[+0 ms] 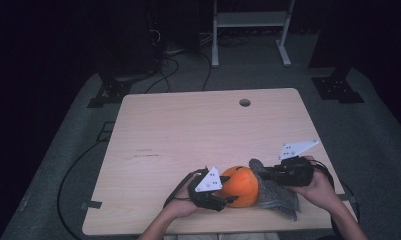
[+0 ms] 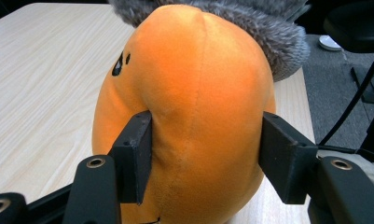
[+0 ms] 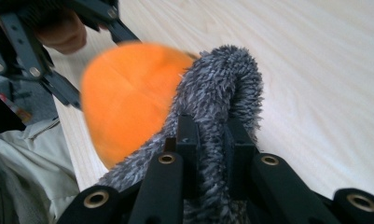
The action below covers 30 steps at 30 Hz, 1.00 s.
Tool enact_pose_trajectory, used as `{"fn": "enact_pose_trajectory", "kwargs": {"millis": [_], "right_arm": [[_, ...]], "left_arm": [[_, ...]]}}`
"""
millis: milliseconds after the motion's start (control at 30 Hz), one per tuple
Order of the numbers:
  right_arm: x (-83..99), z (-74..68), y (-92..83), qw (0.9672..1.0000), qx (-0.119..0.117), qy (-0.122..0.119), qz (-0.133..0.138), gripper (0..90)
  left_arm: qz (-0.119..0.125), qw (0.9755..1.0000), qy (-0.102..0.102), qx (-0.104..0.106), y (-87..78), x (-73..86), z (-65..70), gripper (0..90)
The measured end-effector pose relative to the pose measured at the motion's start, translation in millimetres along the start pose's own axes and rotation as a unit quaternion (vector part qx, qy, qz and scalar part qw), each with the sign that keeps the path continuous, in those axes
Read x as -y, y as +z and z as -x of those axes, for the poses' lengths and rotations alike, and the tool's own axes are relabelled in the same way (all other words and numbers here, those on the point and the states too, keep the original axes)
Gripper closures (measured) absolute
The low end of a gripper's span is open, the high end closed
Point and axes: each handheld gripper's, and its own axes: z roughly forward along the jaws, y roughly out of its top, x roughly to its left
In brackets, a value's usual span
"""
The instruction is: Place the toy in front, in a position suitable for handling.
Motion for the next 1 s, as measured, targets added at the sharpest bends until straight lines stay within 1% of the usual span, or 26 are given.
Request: {"fn": "enact_pose_trajectory", "kwargs": {"millis": [33,100,167,200,300,333,367,400,467,500,533,567,600,633,667,700,733,767,800,900,933,967,1000], "right_arm": [[3.1,1.5,1.2,1.0,-0.004,0.006,0.001,78.9],[9.3,3.9,1.7,0.9995,-0.022,0.021,0.01,79.0],[8.5,1.7,0.0,0.9993,-0.029,0.02,0.014,79.1],[6.1,-1.2,-0.9,0.9993,-0.032,0.013,0.016,79.2],[-6.3,-14.6,-4.5,0.9987,-0.046,-0.018,0.013,79.1],[-11.4,-19.4,-5.8,0.998,-0.055,-0.028,0.014,79.1],[-16.7,-24.5,-6.5,0.997,-0.067,-0.036,0.016,79.1],[-25.3,-31.9,-4.7,0.9954,-0.08,-0.05,0.019,79.1],[-34.4,-38.3,1.6,0.9954,-0.067,-0.069,0.001,79.0],[-38.0,-38.0,5.4,0.9955,-0.064,-0.069,-0.006,78.9],[-40.4,-35.2,7.7,0.9957,-0.066,-0.064,-0.007,79.0],[-41.4,-31.8,8.6,0.9958,-0.069,-0.06,-0.006,79.0],[-42.0,-25.0,8.9,0.9967,-0.063,-0.051,-0.004,79.0],[-41.4,-21.8,8.7,0.9972,-0.06,-0.045,-0.004,79.0],[-40.2,-18.3,8.6,0.9975,-0.058,-0.041,-0.002,79.1],[-37.0,-12.9,7.8,0.9979,-0.058,-0.029,0.002,79.1],[-34.6,-10.4,7.2,0.9981,-0.057,-0.023,0.004,79.1],[-31.1,-7.6,6.2,0.9984,-0.054,-0.016,0.006,79.2],[-26.5,-4.3,4.6,0.9987,-0.05,-0.01,0.01,79.2],[-16.2,-0.6,-0.2,0.9995,-0.03,0.001,0.011,79.3],[-12.9,-0.5,-1.7,0.9996,-0.025,0.002,0.012,79.4],[-10.5,-1.9,-3.3,0.9997,-0.021,0.002,0.012,79.4],[-9.4,-5.9,-5.2,0.9998,-0.015,-0.003,0.014,79.6]], "left_arm": [[0.0,1.0,0.0,0.001,-1.0,1.1,-0.8,40.3],[0.0,1.0,0.0,0.003,-1.8,2.3,-0.9,40.4],[0.0,1.0,0.007,0.005,-1.1,2.2,0.7,40.3],[-0.002,0.9999,0.011,0.005,-0.6,1.9,1.8,40.0],[-0.004,0.9998,0.019,0.003,-0.3,1.1,3.6,39.0],[-0.003,0.9997,0.024,0.003,0.2,0.7,4.7,39.0],[-0.005,0.9994,0.034,0.002,1.3,-0.8,7.0,38.9],[-0.006,0.9991,0.043,0.001,2.5,-2.0,8.8,38.8],[-0.012,0.9987,0.048,-0.005,3.5,-3.2,9.9,38.6],[-0.011,0.9988,0.047,-0.007,3.2,-2.8,9.2,38.6],[-0.011,0.9988,0.046,-0.008,2.3,-2.2,8.0,38.7],[-0.007,0.9991,0.04,-0.013,0.8,-0.6,6.1,39.1],[-0.004,0.9992,0.036,-0.015,0.4,0.1,5.1,39.7],[-0.001,0.9994,0.031,-0.016,0.1,0.6,4.1,40.1],[0.003,0.9997,0.02,-0.017,0.2,0.8,2.7,40.4],[0.006,0.9998,0.011,-0.016,0.5,0.8,1.8,40.8],[0.009,0.9998,0.003,-0.016,0.9,0.6,0.5,41.2],[0.011,0.9998,-0.009,-0.015,1.2,0.2,-1.0,41.5],[0.013,0.9997,-0.017,-0.014,1.6,0.0,-2.1,41.8],[0.016,0.9989,-0.041,-0.013,1.5,-1.5,-5.9,42.3],[0.016,0.9987,-0.045,-0.015,1.7,-2.8,-6.5,42.7],[0.013,0.9987,-0.045,-0.018,2.6,-5.4,-5.9,43.0],[0.01,0.9987,-0.045,-0.021,3.2,-7.5,-5.2,43.4]]}}
